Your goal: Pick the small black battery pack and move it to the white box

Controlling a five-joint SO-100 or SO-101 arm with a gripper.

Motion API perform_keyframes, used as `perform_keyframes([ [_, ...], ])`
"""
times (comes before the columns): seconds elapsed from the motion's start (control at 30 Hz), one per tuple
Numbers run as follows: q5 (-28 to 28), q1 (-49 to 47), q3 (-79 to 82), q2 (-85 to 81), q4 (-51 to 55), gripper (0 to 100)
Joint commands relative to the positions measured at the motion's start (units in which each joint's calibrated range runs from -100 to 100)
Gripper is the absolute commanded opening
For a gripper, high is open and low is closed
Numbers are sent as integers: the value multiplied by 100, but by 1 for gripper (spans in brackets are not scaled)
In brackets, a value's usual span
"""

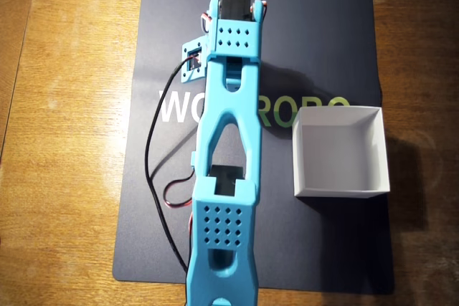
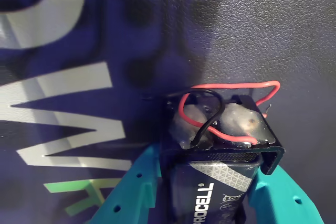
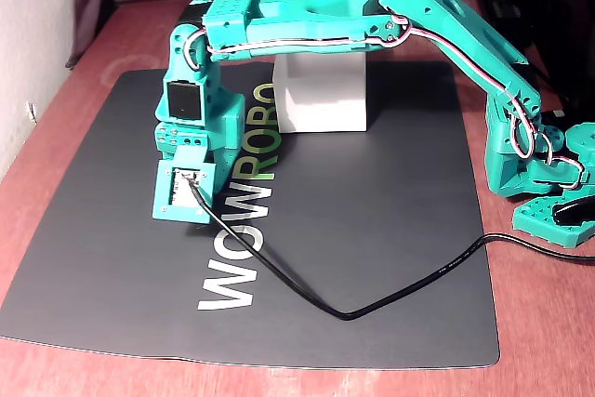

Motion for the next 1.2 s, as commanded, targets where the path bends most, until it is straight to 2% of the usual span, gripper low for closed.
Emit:
perform_keyframes([
  [0.0,11,-117,-50,-587,103,8],
  [0.37,185,-129,68,-1472,77,8],
  [0.57,185,-35,140,-1376,120,16],
  [1.07,180,200,77,-560,41,16],
  [1.17,185,258,77,-455,-230,16],
])
